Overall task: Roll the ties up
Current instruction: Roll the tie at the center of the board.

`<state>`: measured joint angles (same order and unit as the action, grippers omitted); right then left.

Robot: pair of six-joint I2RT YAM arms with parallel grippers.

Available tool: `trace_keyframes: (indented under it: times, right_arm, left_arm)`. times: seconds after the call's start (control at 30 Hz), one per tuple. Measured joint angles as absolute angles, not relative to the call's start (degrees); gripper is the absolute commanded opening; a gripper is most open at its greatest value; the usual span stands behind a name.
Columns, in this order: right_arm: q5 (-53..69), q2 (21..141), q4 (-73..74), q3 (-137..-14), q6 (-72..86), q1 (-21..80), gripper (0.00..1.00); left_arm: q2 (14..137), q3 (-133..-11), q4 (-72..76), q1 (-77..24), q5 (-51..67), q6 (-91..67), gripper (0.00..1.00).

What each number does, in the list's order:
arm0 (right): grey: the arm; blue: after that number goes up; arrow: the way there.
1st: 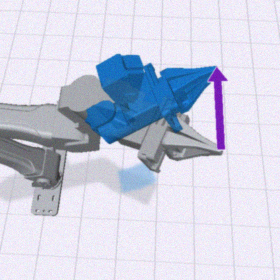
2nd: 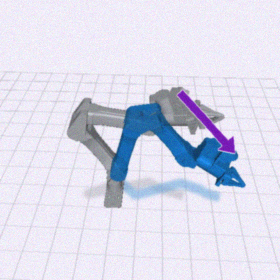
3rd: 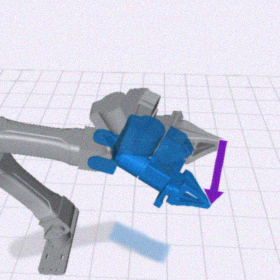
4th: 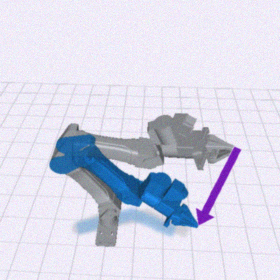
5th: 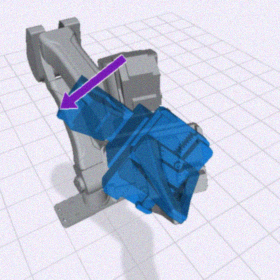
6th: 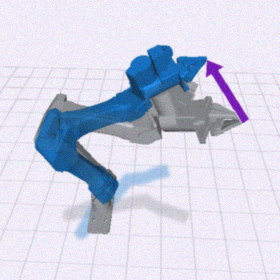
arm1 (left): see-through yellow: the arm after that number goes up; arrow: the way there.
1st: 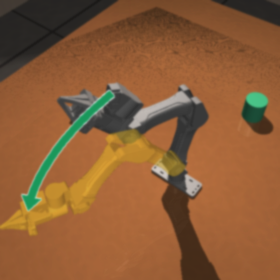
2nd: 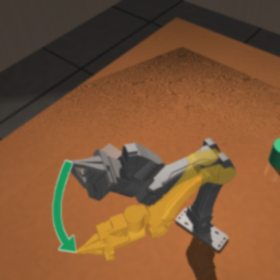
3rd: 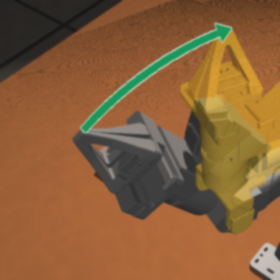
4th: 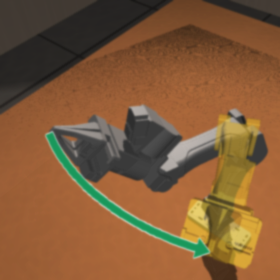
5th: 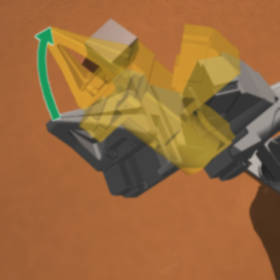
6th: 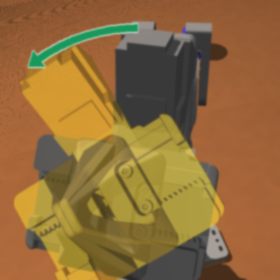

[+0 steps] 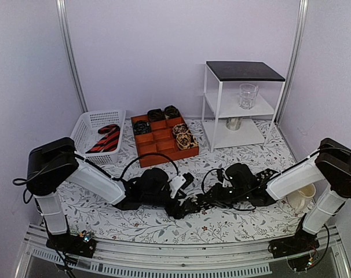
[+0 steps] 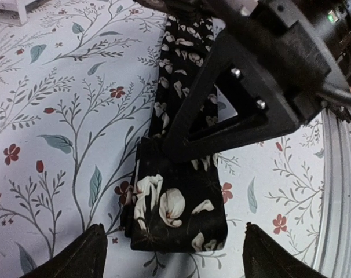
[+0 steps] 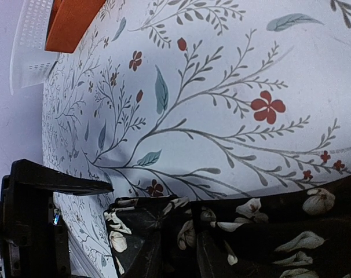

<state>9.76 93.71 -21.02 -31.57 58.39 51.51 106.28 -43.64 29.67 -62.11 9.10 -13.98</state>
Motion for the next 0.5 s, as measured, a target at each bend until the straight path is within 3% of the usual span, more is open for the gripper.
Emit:
trace_keyframes:
  times: [0.2,0.47,0.5]
  right_arm:
    - [9.69,93.71,-21.54,-31.2,58.52,51.51,0.21]
    - [9.69,93.71,-21.67,-31.11,58.5,51.51,0.21]
    - [9.69,93.71,-21.71,-31.09,58.5,51.51,0.21]
  left_arm:
    - [110.21,-46.17,28.18,-62.11,10.9,-10.66,0.8]
    - [114.21,-51.24,26.76,-62.24,11.38,-7.53,0.59]
    - [114.26,-51.24,26.74,-62.24,11.18,-7.03,0.59]
